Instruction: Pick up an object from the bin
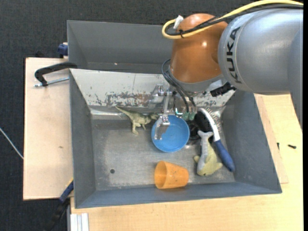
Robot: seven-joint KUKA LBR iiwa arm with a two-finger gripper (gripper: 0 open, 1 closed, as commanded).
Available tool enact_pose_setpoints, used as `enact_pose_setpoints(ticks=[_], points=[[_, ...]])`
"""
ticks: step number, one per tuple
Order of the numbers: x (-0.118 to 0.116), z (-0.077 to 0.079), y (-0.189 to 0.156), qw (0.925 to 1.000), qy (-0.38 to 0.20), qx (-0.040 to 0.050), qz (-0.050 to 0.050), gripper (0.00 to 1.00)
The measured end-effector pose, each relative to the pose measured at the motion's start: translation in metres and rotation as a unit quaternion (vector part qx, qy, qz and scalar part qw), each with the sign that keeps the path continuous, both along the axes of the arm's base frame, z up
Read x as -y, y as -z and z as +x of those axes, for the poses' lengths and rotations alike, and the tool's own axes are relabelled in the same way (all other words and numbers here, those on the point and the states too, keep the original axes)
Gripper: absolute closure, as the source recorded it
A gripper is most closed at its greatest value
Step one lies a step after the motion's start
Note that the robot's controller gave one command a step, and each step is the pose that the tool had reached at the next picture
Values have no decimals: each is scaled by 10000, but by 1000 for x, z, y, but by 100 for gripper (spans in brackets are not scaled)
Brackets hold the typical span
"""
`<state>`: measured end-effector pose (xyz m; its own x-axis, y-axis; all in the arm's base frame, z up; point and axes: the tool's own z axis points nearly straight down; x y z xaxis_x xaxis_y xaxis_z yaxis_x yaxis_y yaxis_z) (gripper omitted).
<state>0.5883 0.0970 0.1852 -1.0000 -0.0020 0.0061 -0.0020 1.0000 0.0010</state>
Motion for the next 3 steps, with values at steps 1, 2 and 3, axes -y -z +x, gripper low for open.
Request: enact_pose_setpoints(ticks=[1, 2, 3], points=[[66, 16, 108, 9888, -1491, 57, 41, 0], [64, 17, 105, 9888, -1494, 47, 11, 0], [63, 18, 104, 9888, -1491, 39, 7, 0]])
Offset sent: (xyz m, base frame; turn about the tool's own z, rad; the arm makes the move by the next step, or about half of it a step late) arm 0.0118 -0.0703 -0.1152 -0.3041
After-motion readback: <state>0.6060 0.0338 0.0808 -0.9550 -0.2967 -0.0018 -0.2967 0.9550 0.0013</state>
